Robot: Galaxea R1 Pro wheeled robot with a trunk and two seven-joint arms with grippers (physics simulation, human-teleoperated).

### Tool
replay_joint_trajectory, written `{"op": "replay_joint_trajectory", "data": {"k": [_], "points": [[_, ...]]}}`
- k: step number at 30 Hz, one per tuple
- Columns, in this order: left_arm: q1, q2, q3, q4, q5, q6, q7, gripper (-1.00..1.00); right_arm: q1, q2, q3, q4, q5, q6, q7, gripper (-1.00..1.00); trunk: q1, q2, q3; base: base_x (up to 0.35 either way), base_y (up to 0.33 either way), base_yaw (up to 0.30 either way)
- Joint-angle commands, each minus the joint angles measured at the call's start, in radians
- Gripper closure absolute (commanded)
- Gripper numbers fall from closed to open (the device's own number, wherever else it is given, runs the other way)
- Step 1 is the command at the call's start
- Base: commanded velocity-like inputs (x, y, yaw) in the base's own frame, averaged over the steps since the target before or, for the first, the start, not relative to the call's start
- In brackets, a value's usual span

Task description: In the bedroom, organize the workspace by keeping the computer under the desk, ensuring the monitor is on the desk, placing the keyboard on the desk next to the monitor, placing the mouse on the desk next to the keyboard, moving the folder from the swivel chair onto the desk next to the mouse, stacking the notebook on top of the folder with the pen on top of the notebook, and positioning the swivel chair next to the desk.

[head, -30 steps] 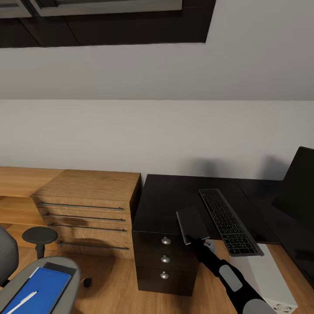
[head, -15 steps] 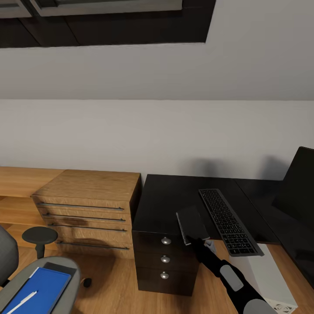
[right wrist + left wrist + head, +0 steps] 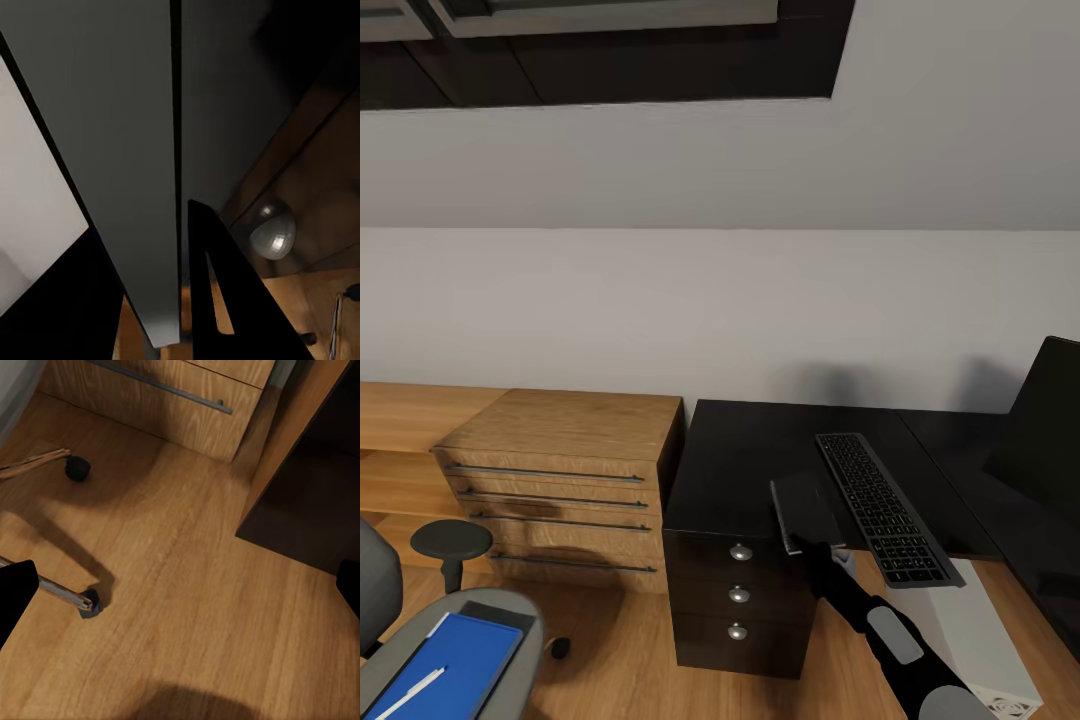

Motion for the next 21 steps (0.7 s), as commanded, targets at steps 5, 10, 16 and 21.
{"op": "replay_joint_trajectory", "data": {"k": [5,10,16,21], "points": [[-0.001,0.000,-0.006,0.001,0.011,-0.003,-0.005,-1.00,-0.001,0.001,-0.003,0.000,-0.018,0.008,0.001,1.00,0.000,-0.001,-0.001,0.000,0.000,0.000],[-0.001,-0.001,-0.006,0.001,0.010,-0.003,-0.005,-1.00,-0.001,0.001,-0.002,0.000,-0.021,0.007,0.002,1.00,0.000,-0.001,-0.001,0.000,0.000,0.000],[-0.001,0.000,-0.006,0.001,0.010,-0.003,-0.005,-1.00,-0.001,0.002,-0.002,0.001,-0.022,0.006,0.002,1.00,0.023,-0.043,-0.020,0.000,0.000,0.000],[-0.001,0.000,-0.007,0.001,0.011,-0.003,-0.005,-1.00,-0.001,0.002,-0.002,0.001,-0.022,0.005,0.001,1.00,0.042,-0.078,-0.035,0.000,0.000,0.000]]}}
